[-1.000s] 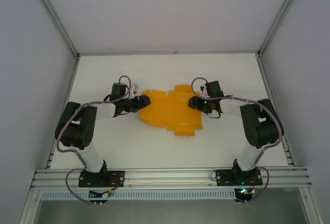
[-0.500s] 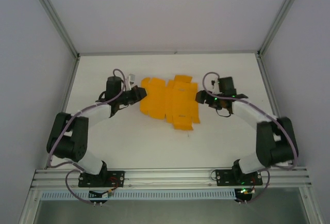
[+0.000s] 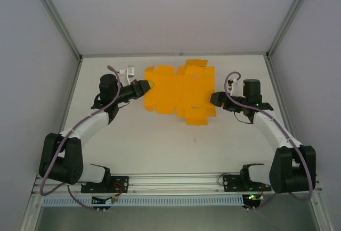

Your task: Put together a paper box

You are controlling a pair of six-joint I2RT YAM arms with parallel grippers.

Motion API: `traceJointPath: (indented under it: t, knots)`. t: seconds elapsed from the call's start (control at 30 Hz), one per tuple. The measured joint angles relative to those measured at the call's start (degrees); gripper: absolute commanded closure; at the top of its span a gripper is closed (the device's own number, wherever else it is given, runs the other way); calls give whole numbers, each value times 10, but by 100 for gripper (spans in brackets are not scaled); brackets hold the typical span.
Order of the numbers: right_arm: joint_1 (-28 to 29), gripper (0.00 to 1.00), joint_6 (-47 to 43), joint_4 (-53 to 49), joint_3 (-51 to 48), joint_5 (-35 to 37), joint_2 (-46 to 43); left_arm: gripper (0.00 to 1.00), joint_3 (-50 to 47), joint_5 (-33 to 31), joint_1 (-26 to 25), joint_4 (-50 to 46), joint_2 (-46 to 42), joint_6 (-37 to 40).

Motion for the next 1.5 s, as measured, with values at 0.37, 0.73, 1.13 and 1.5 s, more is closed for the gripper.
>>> traceJointPath:
  t: [0.37,0.73,1.13,1.5]
  knots:
    - [0,100,-23,17,1,-72,-6,49,-3,-24,0,-37,-21,21]
    - [124,100,-202,-151,132,204,118,0,-5,-175,0,-279,-53,120]
    - [303,100,-522,122,75,608,208,0,114,-170,-3,-363,17,125]
    - [356,100,-749,416,-12,666,225,4,261,-190,-27,-446,146,168]
